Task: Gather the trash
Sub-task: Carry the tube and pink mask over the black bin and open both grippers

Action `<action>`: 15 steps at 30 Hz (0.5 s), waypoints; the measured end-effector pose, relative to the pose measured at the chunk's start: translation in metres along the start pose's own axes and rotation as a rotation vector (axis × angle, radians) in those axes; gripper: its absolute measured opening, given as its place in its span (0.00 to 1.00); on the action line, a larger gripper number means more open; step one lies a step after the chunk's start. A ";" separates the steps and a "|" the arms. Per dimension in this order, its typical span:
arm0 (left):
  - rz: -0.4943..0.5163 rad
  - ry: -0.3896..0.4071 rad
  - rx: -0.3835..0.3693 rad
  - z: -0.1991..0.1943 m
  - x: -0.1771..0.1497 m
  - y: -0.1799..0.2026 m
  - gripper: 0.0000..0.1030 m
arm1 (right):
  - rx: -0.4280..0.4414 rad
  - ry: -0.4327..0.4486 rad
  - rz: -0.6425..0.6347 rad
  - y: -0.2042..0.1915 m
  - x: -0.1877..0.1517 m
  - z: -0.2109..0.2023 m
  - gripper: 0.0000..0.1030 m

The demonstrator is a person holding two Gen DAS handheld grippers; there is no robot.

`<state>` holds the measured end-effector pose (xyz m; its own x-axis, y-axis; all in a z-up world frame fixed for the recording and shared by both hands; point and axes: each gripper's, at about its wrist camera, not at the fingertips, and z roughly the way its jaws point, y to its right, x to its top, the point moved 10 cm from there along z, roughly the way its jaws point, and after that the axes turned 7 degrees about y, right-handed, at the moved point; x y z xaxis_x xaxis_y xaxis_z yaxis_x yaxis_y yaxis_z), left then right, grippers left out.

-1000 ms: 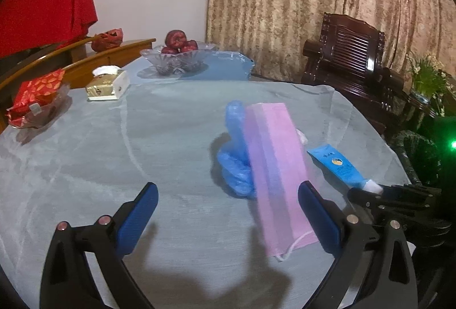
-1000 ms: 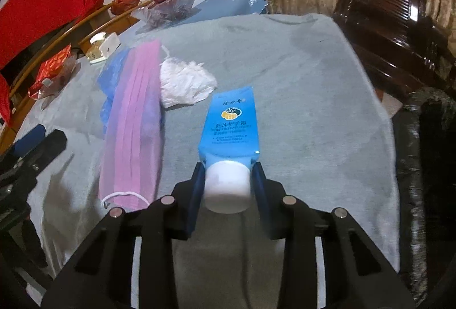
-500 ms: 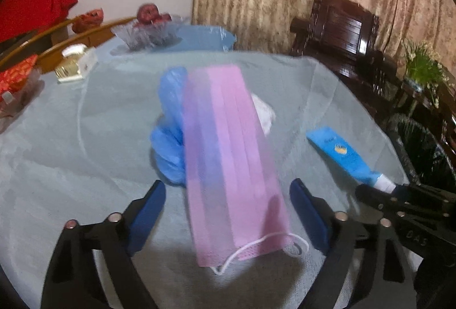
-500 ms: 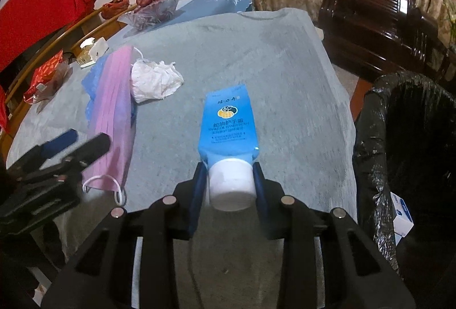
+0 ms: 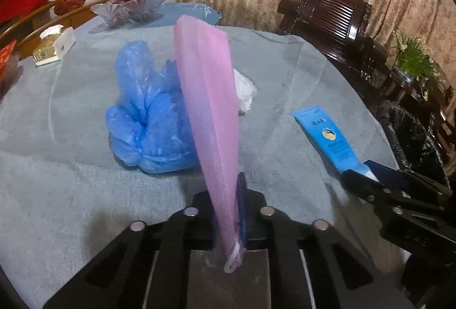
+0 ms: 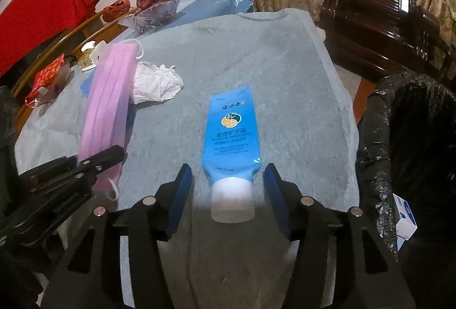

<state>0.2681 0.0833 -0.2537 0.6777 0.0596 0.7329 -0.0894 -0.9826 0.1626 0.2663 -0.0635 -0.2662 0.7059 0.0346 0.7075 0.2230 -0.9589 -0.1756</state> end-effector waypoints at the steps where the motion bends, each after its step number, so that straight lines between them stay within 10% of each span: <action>1: 0.000 0.008 -0.003 -0.003 0.002 0.001 0.09 | 0.000 -0.003 0.004 0.001 0.000 0.001 0.52; 15: -0.002 0.076 -0.050 -0.036 0.015 0.017 0.09 | -0.041 -0.008 -0.045 -0.002 0.001 0.001 0.40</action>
<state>0.2508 0.0737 -0.2161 0.6207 0.0763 0.7803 -0.1260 -0.9726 0.1953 0.2672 -0.0616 -0.2659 0.7011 0.0803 0.7086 0.2270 -0.9671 -0.1151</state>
